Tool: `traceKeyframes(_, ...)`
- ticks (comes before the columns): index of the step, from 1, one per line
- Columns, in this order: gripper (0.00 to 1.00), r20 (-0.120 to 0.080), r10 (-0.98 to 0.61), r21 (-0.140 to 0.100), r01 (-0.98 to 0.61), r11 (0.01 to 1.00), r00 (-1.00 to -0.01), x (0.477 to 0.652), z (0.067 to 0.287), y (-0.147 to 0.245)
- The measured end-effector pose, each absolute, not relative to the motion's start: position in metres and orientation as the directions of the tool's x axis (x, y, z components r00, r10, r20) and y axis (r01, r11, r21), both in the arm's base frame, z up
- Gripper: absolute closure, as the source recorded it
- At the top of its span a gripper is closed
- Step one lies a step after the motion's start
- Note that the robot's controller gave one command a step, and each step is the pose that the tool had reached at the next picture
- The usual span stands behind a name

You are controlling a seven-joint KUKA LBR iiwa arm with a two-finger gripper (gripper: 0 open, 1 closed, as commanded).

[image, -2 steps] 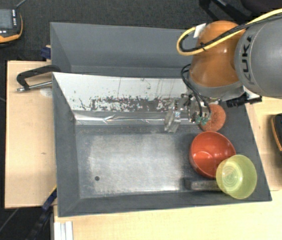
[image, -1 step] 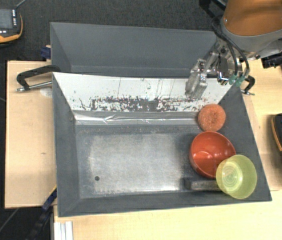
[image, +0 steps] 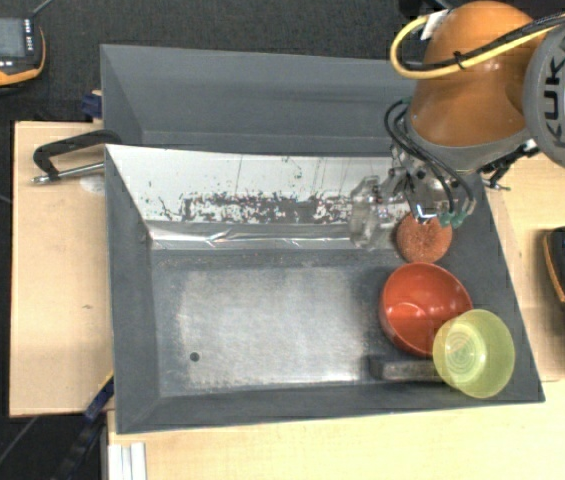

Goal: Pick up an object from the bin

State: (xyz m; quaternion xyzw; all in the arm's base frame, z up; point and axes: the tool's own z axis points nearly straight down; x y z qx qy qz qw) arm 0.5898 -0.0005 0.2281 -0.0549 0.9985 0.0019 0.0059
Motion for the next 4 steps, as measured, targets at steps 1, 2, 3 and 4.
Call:
traceKeyframes(1, 1.0, -0.009, -0.288, 0.003, -0.288, 0.958, -0.958, 0.579, 0.094, -0.024)
traceKeyframes(2, 1.0, -0.023, -0.286, -0.002, -0.286, 0.958, -0.958, 0.569, 0.208, -0.046)
traceKeyframes(3, 0.0, -0.015, -0.287, 0.003, -0.287, 0.958, -0.958, 0.568, 0.203, -0.045)
traceKeyframes(4, 0.0, -0.024, -0.36, -0.007, -0.36, 0.933, -0.933, 0.561, 0.25, -0.117)
